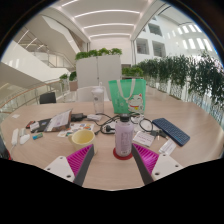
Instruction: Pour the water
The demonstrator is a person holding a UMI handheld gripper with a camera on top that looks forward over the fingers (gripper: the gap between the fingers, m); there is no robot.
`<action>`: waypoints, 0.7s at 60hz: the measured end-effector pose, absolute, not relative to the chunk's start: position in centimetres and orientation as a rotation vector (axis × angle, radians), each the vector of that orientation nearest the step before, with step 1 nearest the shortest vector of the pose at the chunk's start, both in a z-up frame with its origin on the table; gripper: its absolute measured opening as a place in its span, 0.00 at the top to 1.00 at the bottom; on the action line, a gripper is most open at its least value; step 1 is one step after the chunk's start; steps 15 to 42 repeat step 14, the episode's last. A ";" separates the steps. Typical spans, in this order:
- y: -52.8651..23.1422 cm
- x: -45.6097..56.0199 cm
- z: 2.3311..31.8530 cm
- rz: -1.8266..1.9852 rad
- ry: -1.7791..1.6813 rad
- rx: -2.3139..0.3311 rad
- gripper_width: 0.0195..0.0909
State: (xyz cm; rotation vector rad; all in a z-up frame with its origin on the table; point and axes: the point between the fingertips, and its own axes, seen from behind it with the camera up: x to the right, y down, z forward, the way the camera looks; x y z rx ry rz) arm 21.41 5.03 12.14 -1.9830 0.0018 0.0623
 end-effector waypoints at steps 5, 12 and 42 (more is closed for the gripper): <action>0.9 19.5 14.4 0.012 0.034 -1.973 0.11; -4.7 16.7 17.6 -0.008 0.086 -1.966 0.12; -6.2 16.1 18.5 -0.006 0.100 -1.969 0.12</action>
